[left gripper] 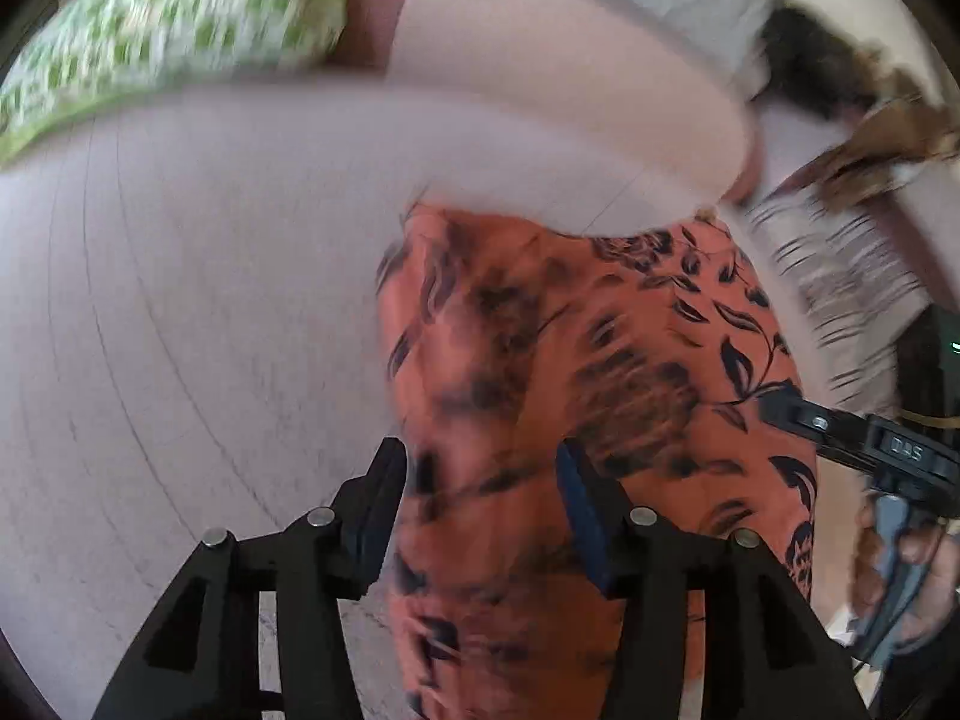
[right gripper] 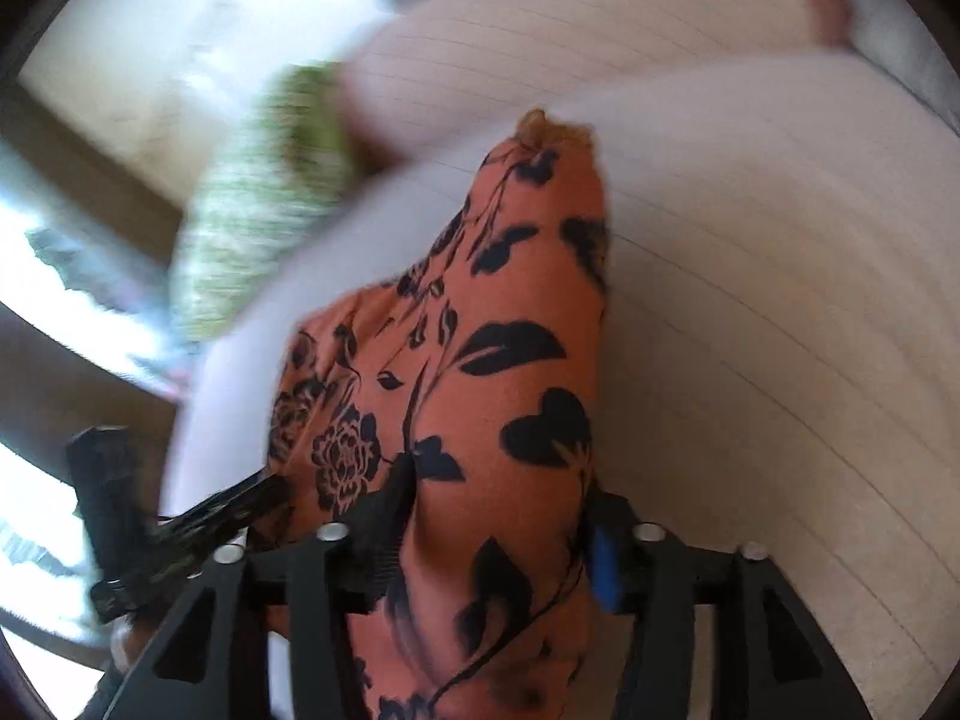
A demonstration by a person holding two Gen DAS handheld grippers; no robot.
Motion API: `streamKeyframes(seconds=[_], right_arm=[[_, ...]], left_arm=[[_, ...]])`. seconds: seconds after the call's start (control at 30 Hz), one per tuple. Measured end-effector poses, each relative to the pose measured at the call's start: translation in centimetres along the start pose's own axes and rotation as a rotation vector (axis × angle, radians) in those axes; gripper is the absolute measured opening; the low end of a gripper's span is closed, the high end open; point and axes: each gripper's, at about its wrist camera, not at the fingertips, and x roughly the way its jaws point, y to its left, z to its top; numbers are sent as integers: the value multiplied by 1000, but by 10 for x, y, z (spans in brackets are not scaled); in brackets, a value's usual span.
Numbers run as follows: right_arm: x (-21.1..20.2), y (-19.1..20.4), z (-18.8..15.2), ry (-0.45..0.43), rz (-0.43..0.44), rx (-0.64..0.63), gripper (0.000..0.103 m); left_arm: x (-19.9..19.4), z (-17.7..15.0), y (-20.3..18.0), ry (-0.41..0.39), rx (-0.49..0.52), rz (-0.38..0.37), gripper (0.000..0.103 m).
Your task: Fold small clothes
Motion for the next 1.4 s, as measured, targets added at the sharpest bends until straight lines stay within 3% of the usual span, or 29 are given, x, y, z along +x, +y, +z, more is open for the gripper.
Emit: streamKeyframes(seconds=[0.03,0.1,0.17,0.23,0.27,0.33,0.4,0.47,0.57,0.63,0.73,0.83,0.97,1.3,1.4], right_arm=[[2,-7,-6,7,-23,20,61],[-18,-7,-17,-71,4,13,63],[-47,6,-26,-166,-28,-34,63],[-72,23,-31,-228,24,-63,65],[-81,33,-34,-241,75,-78,71],[-81,47,-37,-225,168,-101,79],[-56,46,-45,-153,193,-89,82],[-17,38,-51,-50,136,-22,82],[-41,59,-59,-123,87,-72,82],[-73,84,-67,-180,39,-153,82],[-105,106,-82,-277,-77,-215,90],[-122,121,-111,-300,-131,-235,98],[-133,123,-141,-283,-230,-254,100],[-170,142,-165,-356,-325,-307,100],[-169,142,-165,-336,-344,-304,100]], left_arm=[[-5,-8,8,-14,-19,-23,60],[-31,-16,17,-72,-9,-21,61],[-57,-24,24,-127,28,-12,62],[-85,-31,26,-180,53,-7,70],[-90,-30,28,-189,56,-7,72],[-95,-37,26,-197,77,22,73],[-90,-45,28,-159,73,84,73],[-91,-52,26,-132,57,102,73],[-114,-64,20,-156,82,138,75],[-134,-71,15,-204,79,189,84],[-159,-81,10,-252,70,195,85],[-178,-92,3,-270,90,213,85],[-195,-106,-5,-279,110,230,85],[-228,-126,-15,-326,95,255,86],[-229,-127,-19,-312,100,259,86]])
